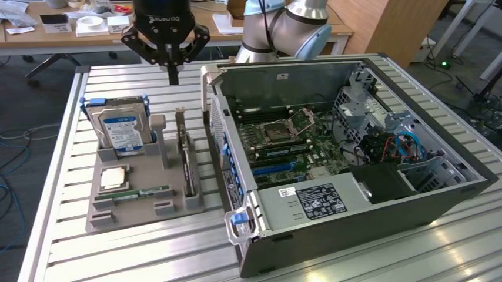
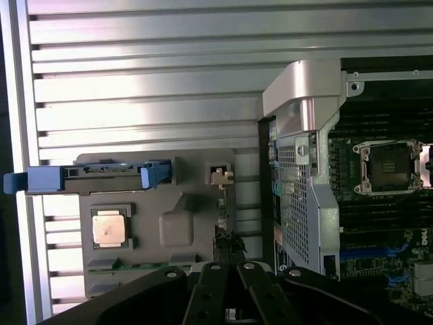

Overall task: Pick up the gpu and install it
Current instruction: 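Reach for the gpu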

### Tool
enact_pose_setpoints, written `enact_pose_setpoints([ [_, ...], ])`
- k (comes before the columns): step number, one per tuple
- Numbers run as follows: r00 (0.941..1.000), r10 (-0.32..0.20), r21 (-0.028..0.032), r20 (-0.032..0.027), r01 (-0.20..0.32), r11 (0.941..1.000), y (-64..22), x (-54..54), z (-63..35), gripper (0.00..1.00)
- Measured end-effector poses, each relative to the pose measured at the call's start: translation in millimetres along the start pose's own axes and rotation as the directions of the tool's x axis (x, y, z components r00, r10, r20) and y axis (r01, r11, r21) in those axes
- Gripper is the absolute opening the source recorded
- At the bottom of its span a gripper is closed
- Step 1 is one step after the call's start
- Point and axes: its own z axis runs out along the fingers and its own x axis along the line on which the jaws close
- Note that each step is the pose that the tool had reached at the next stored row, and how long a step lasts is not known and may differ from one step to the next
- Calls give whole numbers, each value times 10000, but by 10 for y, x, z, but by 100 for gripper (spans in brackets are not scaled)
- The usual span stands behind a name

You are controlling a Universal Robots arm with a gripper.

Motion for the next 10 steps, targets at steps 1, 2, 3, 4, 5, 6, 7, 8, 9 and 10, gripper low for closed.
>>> enact_pose_setpoints([
  [1,10000,0,0,0,0,10000,0,5,0,11],
  [2,10000,0,0,-1,0,10000,-1,10,-1,11],
  [3,10000,0,0,0,0,10000,-1,15,-1,11],
  [4,10000,0,0,0,0,10000,-1,20,-1,11],
  [5,10000,0,0,0,0,10000,-2,26,-1,11],
  [6,10000,-1,0,0,1,10000,-2,33,-1,11],
  [7,10000,0,0,0,0,10000,-3,41,-1,11],
  [8,10000,-1,0,0,1,10000,-4,48,-1,11],
  [9,10000,-1,0,0,1,10000,-4,56,-1,11],
  [10,10000,-1,0,0,1,10000,-5,63,-1,11],
])
